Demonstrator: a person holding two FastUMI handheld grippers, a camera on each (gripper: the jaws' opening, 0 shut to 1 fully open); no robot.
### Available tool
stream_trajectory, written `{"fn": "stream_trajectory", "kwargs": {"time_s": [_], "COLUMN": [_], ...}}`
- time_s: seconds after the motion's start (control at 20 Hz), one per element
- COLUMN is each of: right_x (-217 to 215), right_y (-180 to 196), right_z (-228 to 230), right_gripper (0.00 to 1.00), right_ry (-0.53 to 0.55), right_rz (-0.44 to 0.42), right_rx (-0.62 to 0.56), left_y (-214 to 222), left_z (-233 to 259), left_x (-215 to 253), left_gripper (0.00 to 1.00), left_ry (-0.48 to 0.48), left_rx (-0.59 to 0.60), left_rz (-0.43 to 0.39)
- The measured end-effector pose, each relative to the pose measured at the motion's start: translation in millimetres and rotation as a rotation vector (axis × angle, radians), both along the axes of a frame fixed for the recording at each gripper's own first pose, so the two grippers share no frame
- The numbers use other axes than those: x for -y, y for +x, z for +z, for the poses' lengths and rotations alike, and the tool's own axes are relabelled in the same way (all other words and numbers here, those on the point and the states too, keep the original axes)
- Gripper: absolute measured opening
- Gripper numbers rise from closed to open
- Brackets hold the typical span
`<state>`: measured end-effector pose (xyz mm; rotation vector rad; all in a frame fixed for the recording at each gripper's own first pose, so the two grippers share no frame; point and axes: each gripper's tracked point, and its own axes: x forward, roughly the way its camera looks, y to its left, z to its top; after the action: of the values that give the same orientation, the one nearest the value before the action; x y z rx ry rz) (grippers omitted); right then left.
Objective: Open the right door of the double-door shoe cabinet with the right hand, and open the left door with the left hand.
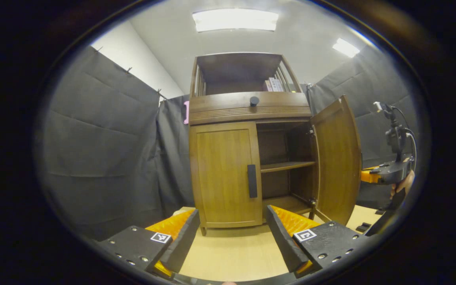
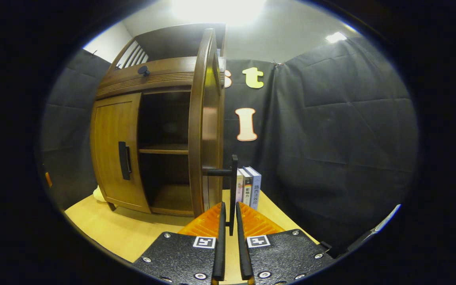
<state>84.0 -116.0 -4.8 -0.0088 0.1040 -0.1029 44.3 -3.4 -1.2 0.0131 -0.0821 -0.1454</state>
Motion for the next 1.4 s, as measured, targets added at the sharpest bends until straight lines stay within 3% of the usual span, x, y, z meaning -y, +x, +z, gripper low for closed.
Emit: {"fn": "stream_trajectory", "kwargs": {"time_s": [0.05, 0.15, 0.25, 0.3, 0.45, 0.5, 0.7, 0.8, 0.85, 0.9, 1.4], "right_x": [6, 21, 35, 35, 37, 38, 28, 19, 16, 14, 2], "right_y": [-3, -11, -22, -27, -42, -46, -61, -63, -62, -61, -38], "right_z": [0, -1, 2, 3, -1, 1, 9, 7, 7, 8, -7], "right_gripper": [0.10, 0.17, 0.11, 0.18, 0.27, 0.34, 0.83, 0.94, 0.94, 0.94, 0.94], "right_ry": [0.000, 0.005, 0.021, 0.040, 0.044, 0.042, 0.053, 0.051, 0.048, 0.044, 0.048], "right_rz": [-0.014, -0.046, -0.073, -0.057, -0.053, -0.054, -0.031, -0.016, -0.013, -0.009, 0.009], "right_rx": [0.003, -0.001, 0.012, 0.012, 0.000, 0.005, 0.036, 0.044, 0.048, 0.053, 0.021], "left_y": [1, 7, 14, 18, 36, 42, 61, 75, 84, 92, 152], "left_z": [0, 4, 8, 10, 16, 19, 27, 30, 33, 35, 30], "left_x": [2, 9, 13, 17, 33, 38, 53, 65, 68, 72, 75], "left_gripper": [1.00, 0.87, 0.96, 1.00, 1.00, 1.00, 1.00, 1.00, 0.87, 1.00, 1.00], "left_ry": [0.000, 0.009, 0.019, 0.020, 0.018, 0.015, 0.002, -0.003, -0.008, -0.015, -0.063], "left_rx": [0.001, 0.007, 0.019, 0.023, 0.028, 0.030, 0.045, 0.044, 0.045, 0.047, 0.010], "left_rz": [-0.009, -0.028, -0.044, -0.055, -0.081, -0.087, -0.112, -0.127, -0.130, -0.128, -0.102]}}
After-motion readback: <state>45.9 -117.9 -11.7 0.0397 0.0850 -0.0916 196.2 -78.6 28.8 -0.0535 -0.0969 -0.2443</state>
